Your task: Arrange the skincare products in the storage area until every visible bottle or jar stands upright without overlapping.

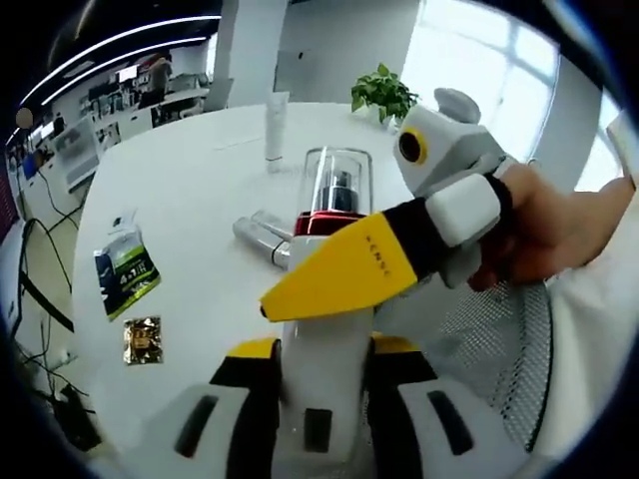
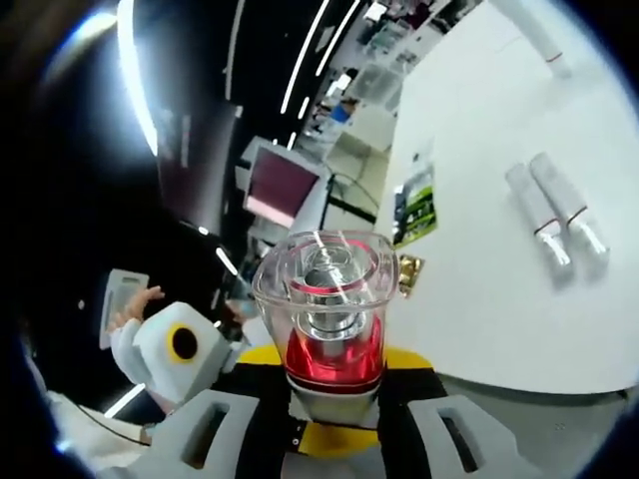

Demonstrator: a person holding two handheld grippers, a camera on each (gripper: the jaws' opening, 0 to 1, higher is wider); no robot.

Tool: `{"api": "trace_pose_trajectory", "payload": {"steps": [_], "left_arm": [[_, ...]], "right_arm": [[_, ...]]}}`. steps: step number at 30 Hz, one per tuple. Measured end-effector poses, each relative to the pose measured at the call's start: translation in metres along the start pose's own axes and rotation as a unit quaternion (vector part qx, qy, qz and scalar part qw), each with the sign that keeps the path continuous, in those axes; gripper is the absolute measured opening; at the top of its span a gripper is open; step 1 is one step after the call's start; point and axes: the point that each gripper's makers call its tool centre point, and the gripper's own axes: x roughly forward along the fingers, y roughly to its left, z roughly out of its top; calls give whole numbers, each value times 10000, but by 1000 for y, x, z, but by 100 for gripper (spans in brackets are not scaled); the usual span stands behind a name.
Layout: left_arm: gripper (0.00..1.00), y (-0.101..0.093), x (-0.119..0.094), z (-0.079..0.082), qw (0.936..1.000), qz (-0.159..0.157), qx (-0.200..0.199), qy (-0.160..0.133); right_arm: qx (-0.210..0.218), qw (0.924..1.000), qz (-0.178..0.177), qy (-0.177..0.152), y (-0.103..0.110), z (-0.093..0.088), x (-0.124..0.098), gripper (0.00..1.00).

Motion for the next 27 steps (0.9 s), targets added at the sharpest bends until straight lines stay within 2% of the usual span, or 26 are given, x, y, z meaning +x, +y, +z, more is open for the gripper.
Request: {"api": "trace_pose_trajectory", "payload": {"steps": [4,12,15,18,21,24,27], "left_arm": [[27,-2,-3,1,9997,-110,192,-38],[26,-2,-7,3,9992,89,397,5],[26,-5,-8,1,9987,159,433,220],[26,-7,-9,2,9965,334,687,343],[26,-6,-9,7,9970,401,605,275],[27,-5,-7,17,9989,419,222,39],[27,-4,-7,37,9971,475,400,-449]], "right_arm": [[-43,10000,35,-1,3,0,0,31],[-15,9999,126,8,6,0,1,31],[57,9998,148,75,5,-2,1,31],[137,9997,168,83,4,-3,-1,31],[266,9994,203,-37,3,3,-3,31],[322,9991,222,-159,5,13,-6,30],[65,9990,280,-330,12,29,-14,30]]}}
